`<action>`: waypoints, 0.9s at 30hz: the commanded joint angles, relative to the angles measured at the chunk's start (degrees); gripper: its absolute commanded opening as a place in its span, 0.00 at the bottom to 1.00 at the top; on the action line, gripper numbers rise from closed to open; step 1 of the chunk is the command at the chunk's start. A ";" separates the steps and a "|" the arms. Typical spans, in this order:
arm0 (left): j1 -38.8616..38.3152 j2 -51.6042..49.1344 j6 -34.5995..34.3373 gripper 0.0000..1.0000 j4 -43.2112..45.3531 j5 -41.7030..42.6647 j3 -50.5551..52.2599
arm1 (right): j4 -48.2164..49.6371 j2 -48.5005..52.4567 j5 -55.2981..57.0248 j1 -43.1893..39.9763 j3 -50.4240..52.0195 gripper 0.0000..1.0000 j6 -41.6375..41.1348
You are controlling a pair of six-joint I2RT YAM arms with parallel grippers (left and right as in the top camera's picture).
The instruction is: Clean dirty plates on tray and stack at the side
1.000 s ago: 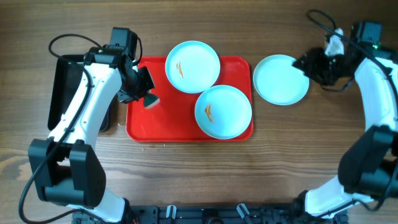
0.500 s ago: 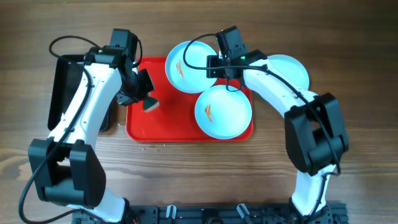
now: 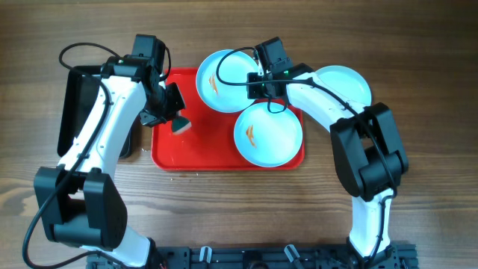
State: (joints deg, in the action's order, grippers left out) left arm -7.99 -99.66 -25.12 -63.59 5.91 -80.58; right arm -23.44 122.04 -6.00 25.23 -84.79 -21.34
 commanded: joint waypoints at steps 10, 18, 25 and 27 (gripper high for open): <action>-0.22 -0.55 0.94 0.04 0.76 0.68 0.11 | 0.83 2.91 -10.93 2.03 0.00 0.05 1.01; -0.22 -0.55 2.19 0.04 0.70 0.70 0.11 | -0.13 2.91 -14.21 9.27 -0.02 0.04 -0.63; -0.55 -0.55 -1.49 0.04 7.17 3.32 9.11 | -3.41 2.91 -13.38 9.31 -0.02 0.04 -9.60; -0.92 -0.55 -1.49 0.04 11.56 5.29 12.24 | -4.98 2.91 -13.31 9.31 -0.02 0.04 -10.78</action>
State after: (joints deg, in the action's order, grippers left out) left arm -8.10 -99.98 -25.85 -55.40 7.68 -71.72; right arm -27.49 123.81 -18.63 34.57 -84.79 -29.52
